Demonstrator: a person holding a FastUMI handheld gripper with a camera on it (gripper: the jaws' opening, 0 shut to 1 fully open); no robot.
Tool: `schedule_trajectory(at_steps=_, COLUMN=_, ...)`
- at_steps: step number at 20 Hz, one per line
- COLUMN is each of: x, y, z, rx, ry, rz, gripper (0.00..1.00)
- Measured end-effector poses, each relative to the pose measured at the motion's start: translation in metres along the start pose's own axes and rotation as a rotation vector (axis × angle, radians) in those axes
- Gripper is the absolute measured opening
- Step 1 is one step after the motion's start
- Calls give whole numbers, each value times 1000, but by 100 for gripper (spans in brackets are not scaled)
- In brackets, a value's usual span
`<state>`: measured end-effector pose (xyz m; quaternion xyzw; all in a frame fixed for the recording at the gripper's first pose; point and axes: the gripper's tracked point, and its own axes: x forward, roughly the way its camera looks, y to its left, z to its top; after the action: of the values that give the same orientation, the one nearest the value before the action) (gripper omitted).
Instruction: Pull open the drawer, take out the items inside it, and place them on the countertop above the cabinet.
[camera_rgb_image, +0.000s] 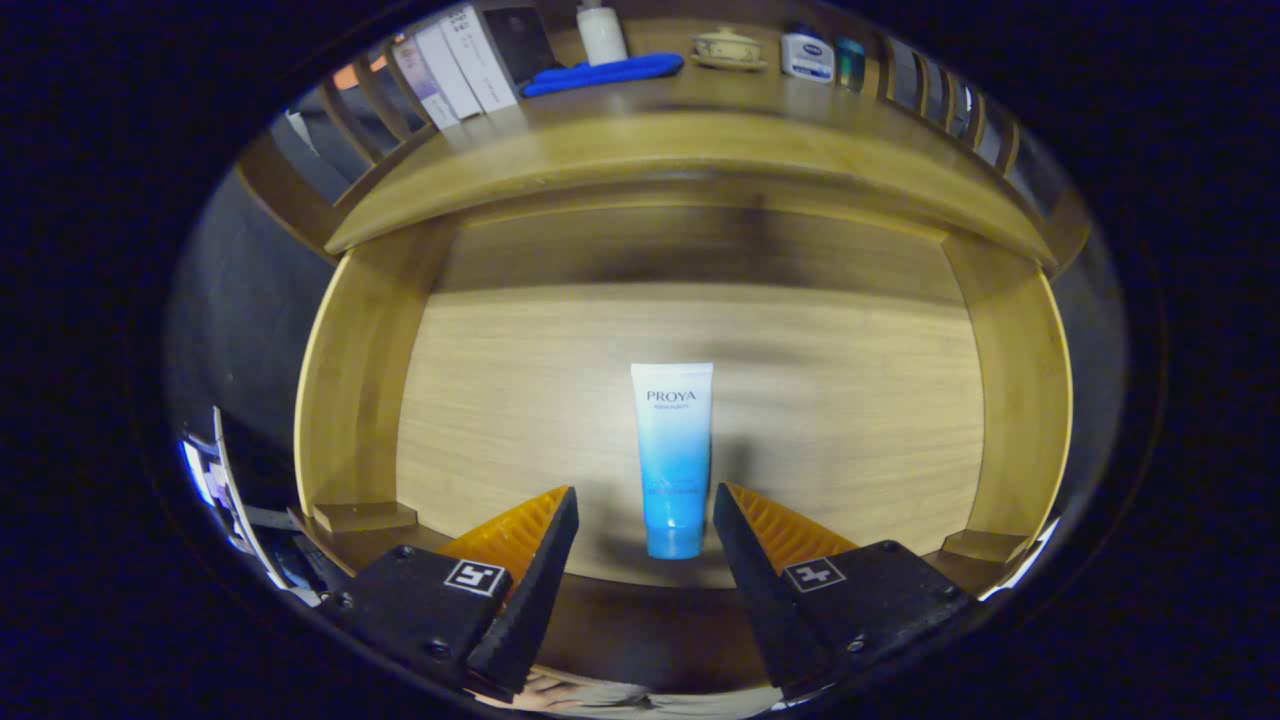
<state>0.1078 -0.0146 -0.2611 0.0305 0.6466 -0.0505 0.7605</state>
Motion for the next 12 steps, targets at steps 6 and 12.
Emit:
schedule_trajectory(at_steps=6, x=19, y=-4, z=1, rx=0, ry=51, rz=-55, gripper=80)
schedule_trajectory(at_steps=12, x=34, y=-14, z=4, rx=19, ry=32, rz=-110, gripper=64)
